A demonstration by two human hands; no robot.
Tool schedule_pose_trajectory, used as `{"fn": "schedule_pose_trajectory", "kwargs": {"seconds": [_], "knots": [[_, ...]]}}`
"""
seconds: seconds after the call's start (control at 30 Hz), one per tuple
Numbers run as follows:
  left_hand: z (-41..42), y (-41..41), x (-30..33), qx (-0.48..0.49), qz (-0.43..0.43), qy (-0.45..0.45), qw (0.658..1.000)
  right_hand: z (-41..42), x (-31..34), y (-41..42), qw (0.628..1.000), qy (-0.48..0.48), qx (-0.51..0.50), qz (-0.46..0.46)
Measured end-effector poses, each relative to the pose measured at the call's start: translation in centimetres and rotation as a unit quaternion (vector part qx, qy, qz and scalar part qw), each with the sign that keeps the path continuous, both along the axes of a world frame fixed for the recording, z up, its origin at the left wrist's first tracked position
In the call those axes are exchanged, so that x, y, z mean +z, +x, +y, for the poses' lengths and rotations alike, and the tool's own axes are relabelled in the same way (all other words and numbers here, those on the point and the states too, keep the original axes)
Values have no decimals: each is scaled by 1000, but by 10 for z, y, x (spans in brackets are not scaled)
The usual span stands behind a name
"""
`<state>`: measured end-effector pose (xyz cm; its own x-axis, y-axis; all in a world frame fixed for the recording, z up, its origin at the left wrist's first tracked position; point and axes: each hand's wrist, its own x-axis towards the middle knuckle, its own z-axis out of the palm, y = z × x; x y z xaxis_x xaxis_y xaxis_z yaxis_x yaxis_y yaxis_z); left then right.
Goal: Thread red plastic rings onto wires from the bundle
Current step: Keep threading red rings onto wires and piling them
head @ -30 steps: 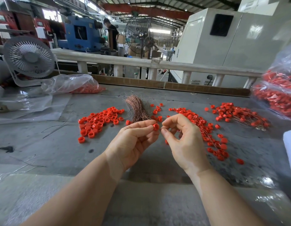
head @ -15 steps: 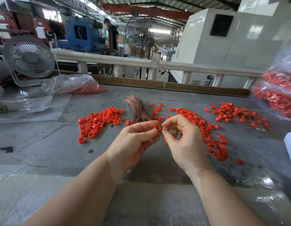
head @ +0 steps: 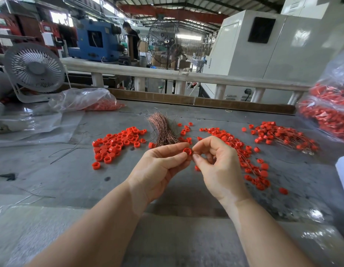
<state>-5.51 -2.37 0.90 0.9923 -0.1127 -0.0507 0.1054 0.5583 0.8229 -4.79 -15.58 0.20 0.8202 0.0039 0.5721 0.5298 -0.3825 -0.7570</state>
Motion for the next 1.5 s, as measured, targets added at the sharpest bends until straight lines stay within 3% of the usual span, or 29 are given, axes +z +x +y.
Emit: {"fn": "schedule_pose_trajectory", "kwargs": {"seconds": [0.6, 0.9, 1.5], "knots": [[3, 3, -1, 4, 18, -32, 999, 0, -3, -1, 999, -47, -17, -10], [4, 3, -2, -3, 11, 5, 1000, -1, -3, 0, 997, -73, -14, 2], [2, 2, -1, -10, 19, -31, 999, -1, -4, 0, 998, -53, -26, 12]]}}
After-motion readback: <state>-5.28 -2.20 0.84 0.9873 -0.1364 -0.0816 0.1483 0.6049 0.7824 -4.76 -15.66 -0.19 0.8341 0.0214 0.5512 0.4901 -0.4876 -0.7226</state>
